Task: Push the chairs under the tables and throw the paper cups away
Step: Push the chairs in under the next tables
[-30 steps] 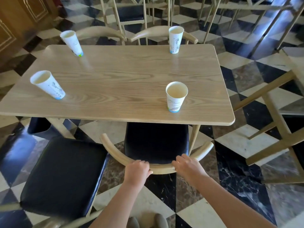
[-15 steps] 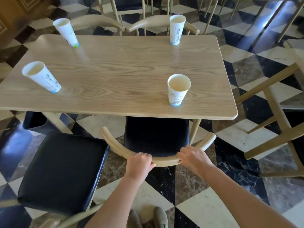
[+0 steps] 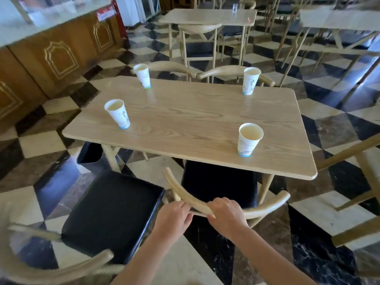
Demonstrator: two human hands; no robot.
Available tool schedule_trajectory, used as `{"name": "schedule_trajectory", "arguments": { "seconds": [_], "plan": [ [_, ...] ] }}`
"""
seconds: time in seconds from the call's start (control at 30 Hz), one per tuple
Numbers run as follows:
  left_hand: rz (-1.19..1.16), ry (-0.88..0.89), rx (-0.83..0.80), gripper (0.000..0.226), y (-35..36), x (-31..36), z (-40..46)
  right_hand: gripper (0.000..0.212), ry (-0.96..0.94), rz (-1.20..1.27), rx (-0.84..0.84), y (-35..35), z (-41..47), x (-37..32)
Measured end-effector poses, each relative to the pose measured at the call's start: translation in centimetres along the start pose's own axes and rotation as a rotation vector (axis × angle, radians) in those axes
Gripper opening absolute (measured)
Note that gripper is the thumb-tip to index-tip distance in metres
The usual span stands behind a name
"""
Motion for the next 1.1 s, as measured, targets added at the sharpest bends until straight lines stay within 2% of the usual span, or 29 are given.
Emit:
{"name": "schedule_trajectory", "arguments": {
  "seconds": [0.33, 0.53, 0.67, 0.97, 1.1],
  "plan": [
    [0.167, -0.096, 0.123, 0.017, -11.7, -10.3, -11.6, 0.033, -0.136, 0.07, 0.082, -0.4, 0.2, -18.8],
    [0.182, -0.136, 0.075, 0.039, -15.7, -18.2, -21.2, 0.042, -0.111, 0.07, 0.035, 2.8, -2.0, -30.3],
    [0.193, -0.151, 0.049, 0.045, -18.6, -22.8, -25.7, 0.043, -0.089, 0.061, -0.003, 4.2, -3.3, -36.5],
    [0.218, -0.13, -0.028, 0.049, -19.3, -30.3, -27.0, 0.044, -0.081, 0.043, -0.019, 6.3, -0.4, -42.5],
    [0.23, -0.126, -0.092, 0.051, -17.9, -33.1, -27.1, 0.046, -0.111, 0.027, -0.098, 9.6, 1.0, -44.0]
  ]
}}
Point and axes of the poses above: each hand's wrist, its own z-axis towards the middle knuckle, its own y-axis out of the palm, x = y × z, the point moved 9 cm from there along z, towards the middle knuckle, and after that the axes turned 14 degrees about x, right-handed, at the moved point
